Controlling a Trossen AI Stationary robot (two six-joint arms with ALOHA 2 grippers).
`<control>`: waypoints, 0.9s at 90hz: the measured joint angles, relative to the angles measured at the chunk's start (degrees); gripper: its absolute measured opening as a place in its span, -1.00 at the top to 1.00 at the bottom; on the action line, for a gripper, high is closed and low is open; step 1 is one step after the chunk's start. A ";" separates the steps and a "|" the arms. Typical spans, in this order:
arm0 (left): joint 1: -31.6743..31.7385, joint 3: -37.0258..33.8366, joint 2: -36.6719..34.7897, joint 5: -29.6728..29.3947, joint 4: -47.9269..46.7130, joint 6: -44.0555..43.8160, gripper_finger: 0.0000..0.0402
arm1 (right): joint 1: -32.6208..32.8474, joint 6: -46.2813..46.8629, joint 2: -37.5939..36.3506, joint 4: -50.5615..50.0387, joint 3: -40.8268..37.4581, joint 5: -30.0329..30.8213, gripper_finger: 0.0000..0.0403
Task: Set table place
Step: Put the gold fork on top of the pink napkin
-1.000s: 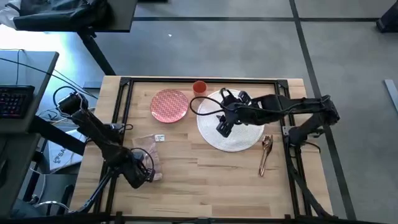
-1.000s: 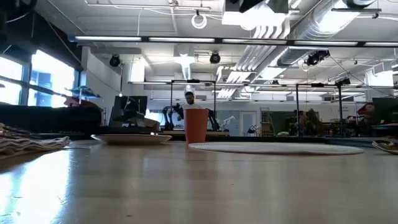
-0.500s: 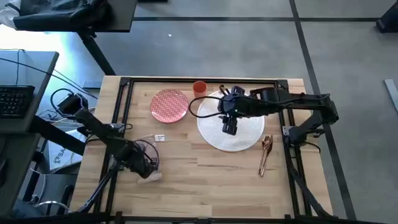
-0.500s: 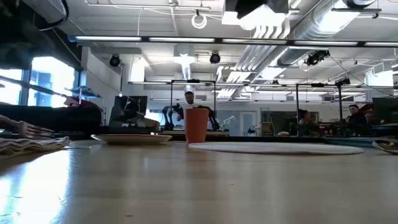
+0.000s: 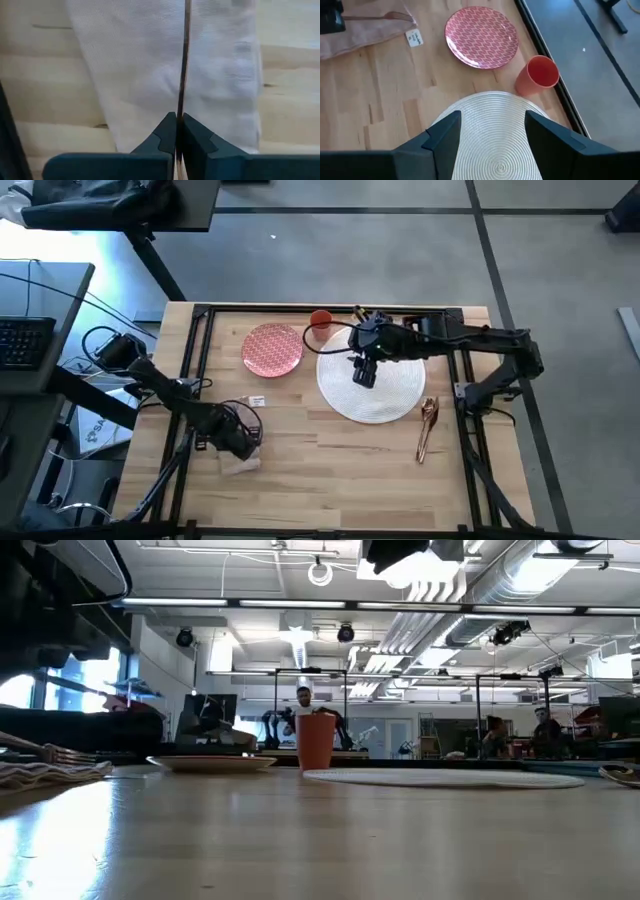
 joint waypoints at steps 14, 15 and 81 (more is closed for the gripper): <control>-0.12 0.00 3.24 -0.02 1.06 -0.25 1.00 | 0.00 1.09 0.00 0.64 0.00 0.02 0.01; -0.12 0.00 3.40 -0.05 1.21 -0.27 1.00 | 0.00 1.10 0.00 0.72 -0.02 0.02 0.01; -1.45 0.07 -5.59 -5.70 -3.99 -0.31 0.38 | 0.23 0.70 -0.03 -3.08 0.01 -1.09 0.01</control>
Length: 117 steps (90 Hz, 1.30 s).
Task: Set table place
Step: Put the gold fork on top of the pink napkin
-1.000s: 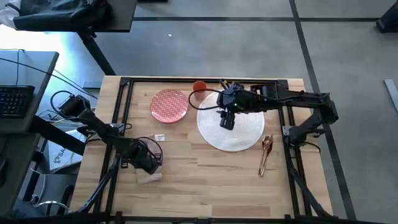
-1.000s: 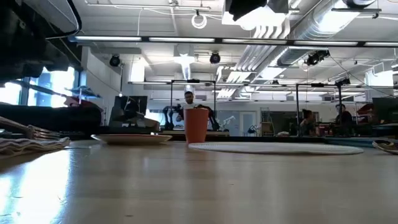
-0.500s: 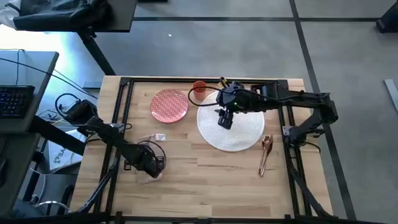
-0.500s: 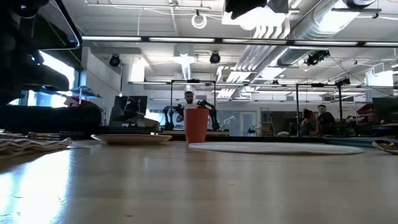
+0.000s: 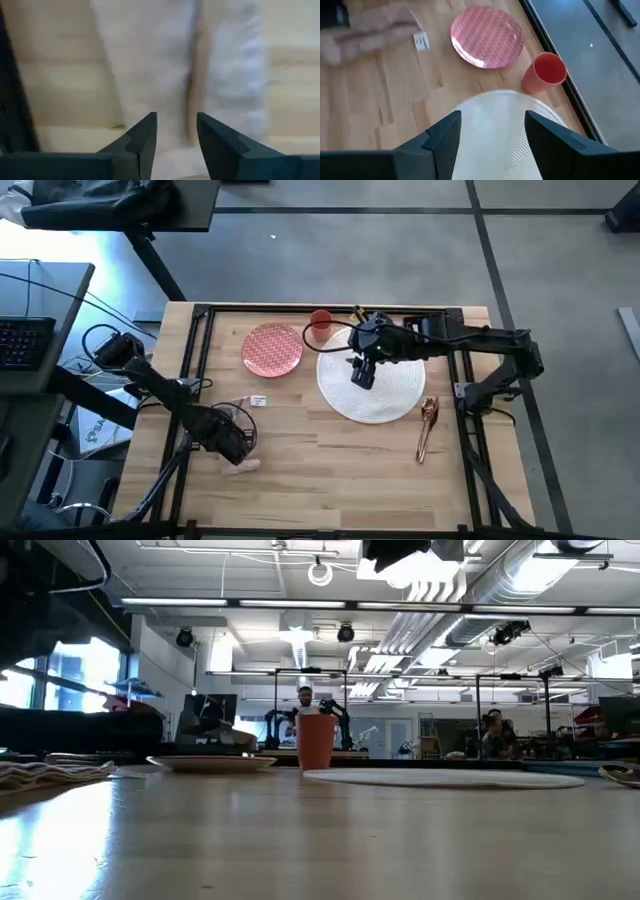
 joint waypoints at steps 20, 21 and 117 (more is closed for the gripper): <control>7.72 -0.36 -3.27 -8.04 -3.76 1.93 0.37 | -1.53 -3.30 -2.87 -9.24 -0.04 1.33 0.01; 8.24 -0.53 -3.32 -8.05 -3.82 2.20 0.37 | -1.64 -3.38 -3.09 -9.23 -0.04 1.33 0.01; 22.16 -6.62 -1.17 -11.01 1.64 15.76 1.00 | -3.42 0.43 -8.34 -7.70 -0.02 1.09 0.01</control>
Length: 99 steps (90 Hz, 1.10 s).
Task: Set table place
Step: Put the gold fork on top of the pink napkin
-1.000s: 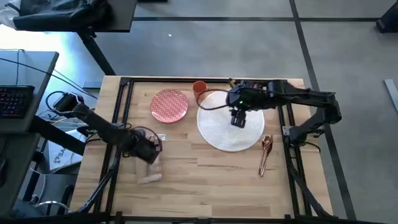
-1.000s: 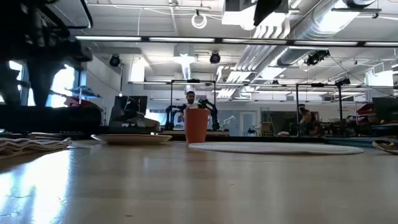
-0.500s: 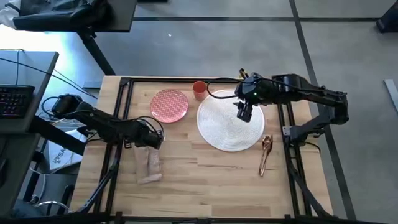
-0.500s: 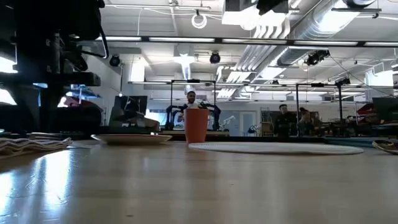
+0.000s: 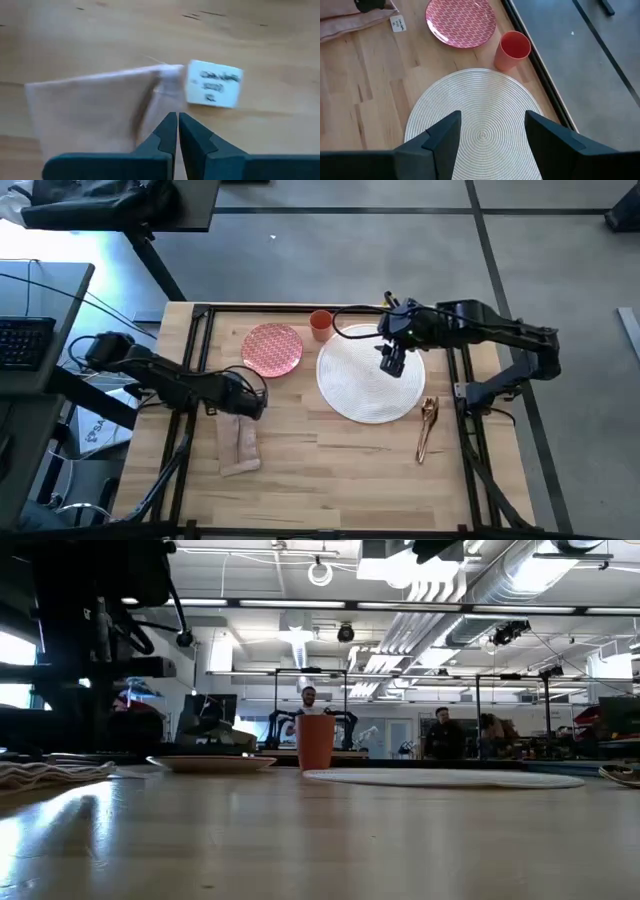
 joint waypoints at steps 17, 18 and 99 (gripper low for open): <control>-0.04 -3.84 0.02 2.72 3.02 -0.68 1.00 | 0.00 1.85 0.00 -0.44 0.00 -0.27 0.01; -0.05 -4.21 -0.01 3.07 3.34 -0.69 1.00 | 0.00 1.89 0.00 -0.46 0.00 -0.28 0.01; -7.80 -2.71 -3.55 8.92 -4.17 -0.41 1.00 | 0.48 4.14 0.00 0.33 0.00 -0.66 0.01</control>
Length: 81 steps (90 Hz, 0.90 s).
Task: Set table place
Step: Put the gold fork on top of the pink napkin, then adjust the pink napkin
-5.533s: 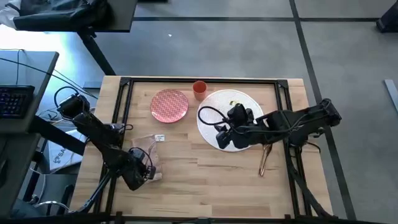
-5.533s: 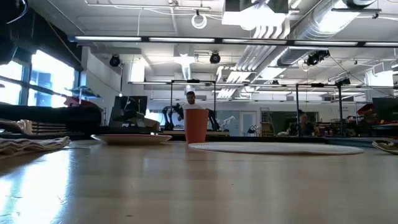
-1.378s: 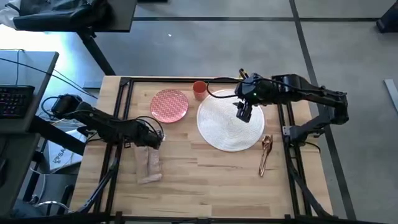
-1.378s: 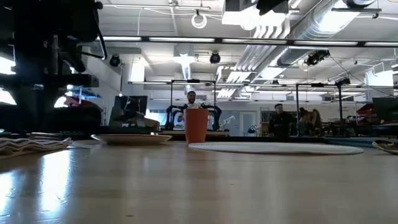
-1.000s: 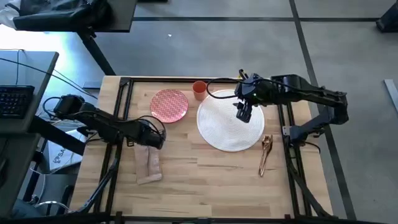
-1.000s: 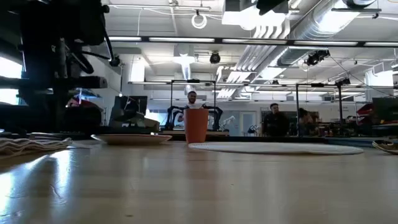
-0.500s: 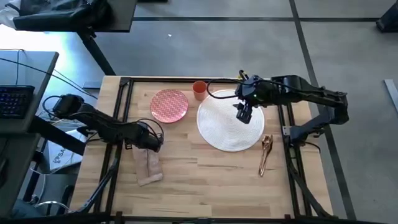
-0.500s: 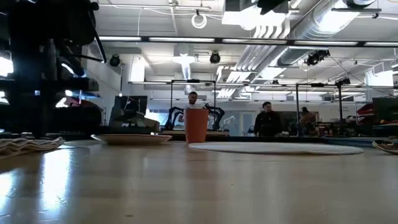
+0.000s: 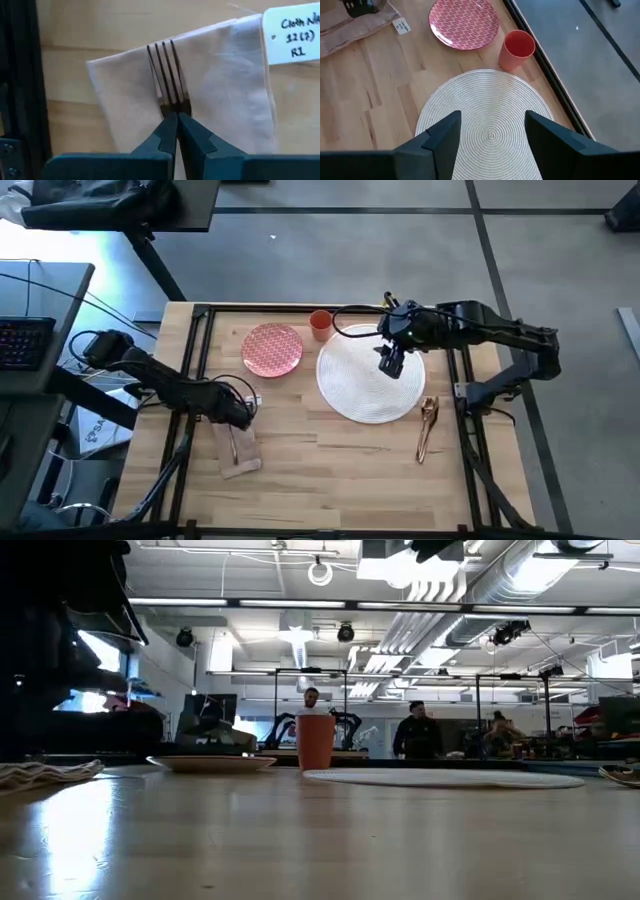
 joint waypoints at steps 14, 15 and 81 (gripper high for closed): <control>-1.66 3.71 -1.05 -2.58 5.99 4.45 1.00 | 0.00 0.14 0.00 -1.18 0.00 -0.28 0.01; -1.82 3.92 -1.04 -2.63 7.04 4.99 1.00 | 0.00 0.16 0.00 -1.43 0.00 -0.50 0.01; -4.70 4.63 13.60 5.03 9.78 20.78 1.00 | 9.10 11.04 -0.35 5.74 -14.34 -7.74 0.01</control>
